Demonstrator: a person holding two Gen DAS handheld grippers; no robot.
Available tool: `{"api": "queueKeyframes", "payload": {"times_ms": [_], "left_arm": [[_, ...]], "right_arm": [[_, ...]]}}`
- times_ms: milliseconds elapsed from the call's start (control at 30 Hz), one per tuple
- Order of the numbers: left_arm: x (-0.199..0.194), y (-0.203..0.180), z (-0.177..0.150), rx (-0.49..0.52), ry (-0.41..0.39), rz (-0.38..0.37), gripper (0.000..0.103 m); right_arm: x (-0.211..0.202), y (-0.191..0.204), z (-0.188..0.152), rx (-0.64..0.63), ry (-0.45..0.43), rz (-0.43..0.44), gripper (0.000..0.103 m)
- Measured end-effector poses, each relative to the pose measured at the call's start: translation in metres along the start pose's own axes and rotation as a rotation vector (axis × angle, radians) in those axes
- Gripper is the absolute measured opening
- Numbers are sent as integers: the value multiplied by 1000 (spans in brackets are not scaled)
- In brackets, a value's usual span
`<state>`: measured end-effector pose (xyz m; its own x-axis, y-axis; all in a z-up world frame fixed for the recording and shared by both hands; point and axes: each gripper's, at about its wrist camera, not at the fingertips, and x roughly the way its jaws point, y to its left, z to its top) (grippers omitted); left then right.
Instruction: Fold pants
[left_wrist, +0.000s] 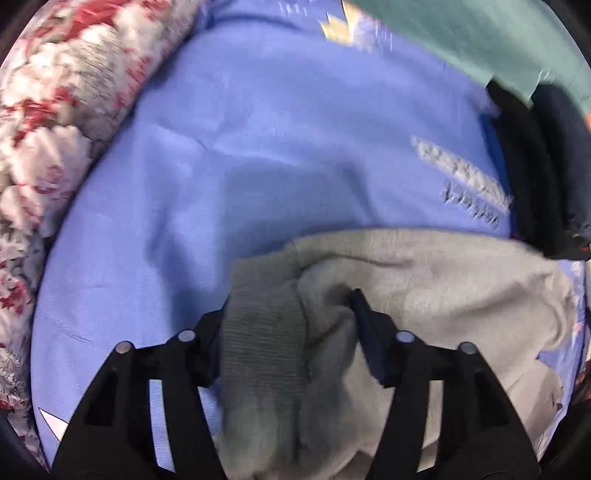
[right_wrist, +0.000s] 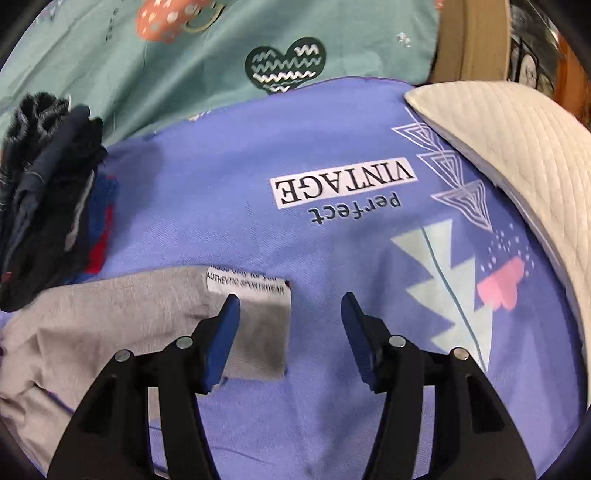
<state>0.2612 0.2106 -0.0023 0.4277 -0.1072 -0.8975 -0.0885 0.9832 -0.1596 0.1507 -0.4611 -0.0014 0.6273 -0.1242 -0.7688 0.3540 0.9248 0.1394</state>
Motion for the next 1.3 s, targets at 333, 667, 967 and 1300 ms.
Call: {"api": "queueKeyframes", "payload": {"times_ms": [333,667,967,1300], "left_arm": [[-119,51,-120,-112,-91,-54,91],[-65,48,-194,-222,28,-209,89],[-38,32,-175,-302,-33,-198,86],[-64,49,-190,-380,-122,-316,9]], "right_arm": [[-123,-63,-117,30,-20,201,102],[-134,-87,-193,265,152,381,102],[-94,-59,-190,305,248,379,102],[-87,-82,-187,425,182,499,24]]}}
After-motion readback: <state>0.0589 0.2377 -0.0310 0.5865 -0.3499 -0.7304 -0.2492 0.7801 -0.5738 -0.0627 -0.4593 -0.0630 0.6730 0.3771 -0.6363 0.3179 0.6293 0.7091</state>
